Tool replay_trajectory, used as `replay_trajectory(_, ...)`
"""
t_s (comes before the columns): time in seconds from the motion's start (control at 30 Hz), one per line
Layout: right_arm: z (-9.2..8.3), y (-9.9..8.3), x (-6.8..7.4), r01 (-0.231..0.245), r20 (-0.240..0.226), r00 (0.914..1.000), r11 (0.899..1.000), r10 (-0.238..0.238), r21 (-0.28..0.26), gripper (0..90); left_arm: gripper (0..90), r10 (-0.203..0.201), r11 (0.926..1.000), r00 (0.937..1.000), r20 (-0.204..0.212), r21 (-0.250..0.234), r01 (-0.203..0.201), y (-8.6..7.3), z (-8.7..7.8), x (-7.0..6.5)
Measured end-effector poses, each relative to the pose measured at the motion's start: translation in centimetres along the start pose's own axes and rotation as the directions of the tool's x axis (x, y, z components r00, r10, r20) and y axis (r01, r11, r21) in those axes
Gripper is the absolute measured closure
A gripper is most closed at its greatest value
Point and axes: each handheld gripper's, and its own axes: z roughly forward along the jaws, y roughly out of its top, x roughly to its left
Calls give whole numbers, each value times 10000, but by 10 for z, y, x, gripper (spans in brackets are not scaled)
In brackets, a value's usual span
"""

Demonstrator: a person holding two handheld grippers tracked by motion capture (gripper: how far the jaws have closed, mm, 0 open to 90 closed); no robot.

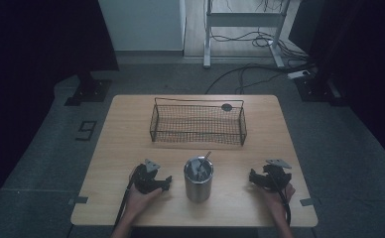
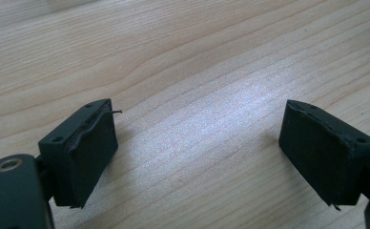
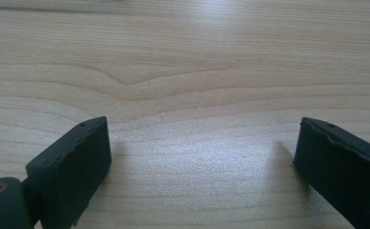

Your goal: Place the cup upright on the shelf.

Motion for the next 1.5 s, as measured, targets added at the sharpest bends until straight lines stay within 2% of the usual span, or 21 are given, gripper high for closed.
replay_trajectory(0.43,-1,-1,-2,57,-44,10000,10000,-57,-41,61,125,-26,10000,10000,-39,15,26,1,0,1)
replay_trajectory(0.57,-1,-1,-2,51,-26,10000,10000,-51,-40,60,135,-402,9992,9983,-429,-52,400,0,-1,2)
replay_trajectory(0.6,-1,-1,-2,42,-14,10000,10000,-42,-40,61,148,-489,9981,9976,-481,-402,470,-2,-4,3)
replay_trajectory(0.63,-1,-1,-2,42,-14,10000,10000,-42,-40,61,148,-489,9981,9976,-481,-402,470,-2,-4,3)
replay_trajectory(0.67,-1,-1,-2,39,-7,10000,10000,-40,-44,61,150,-438,9951,9979,-487,-913,392,-5,-9,2)
replay_trajectory(0.73,-1,-1,-2,39,-8,10000,10000,-39,-43,61,150,-383,9941,9981,-484,-1031,331,-6,-12,2)
replay_trajectory(0.87,-1,-1,-2,54,-6,10000,10000,-54,-51,63,147,-335,9893,9993,-139,-1423,312,-9,-26,-1)
replay_trajectory(1.03,-1,-1,-2,64,-19,10000,10000,-64,-52,65,146,-358,9855,9991,238,-1652,392,-5,-40,-7)
replay_trajectory(1.27,-1,-1,-2,56,-22,10000,10000,-56,-51,65,140,-91,9722,9985,548,-2332,217,-2,-57,-13)
replay_trajectory(1.5,-1,-1,-2,44,-18,10000,10000,-44,-48,64,130,39,9662,9954,960,-2571,210,1,-67,-19)
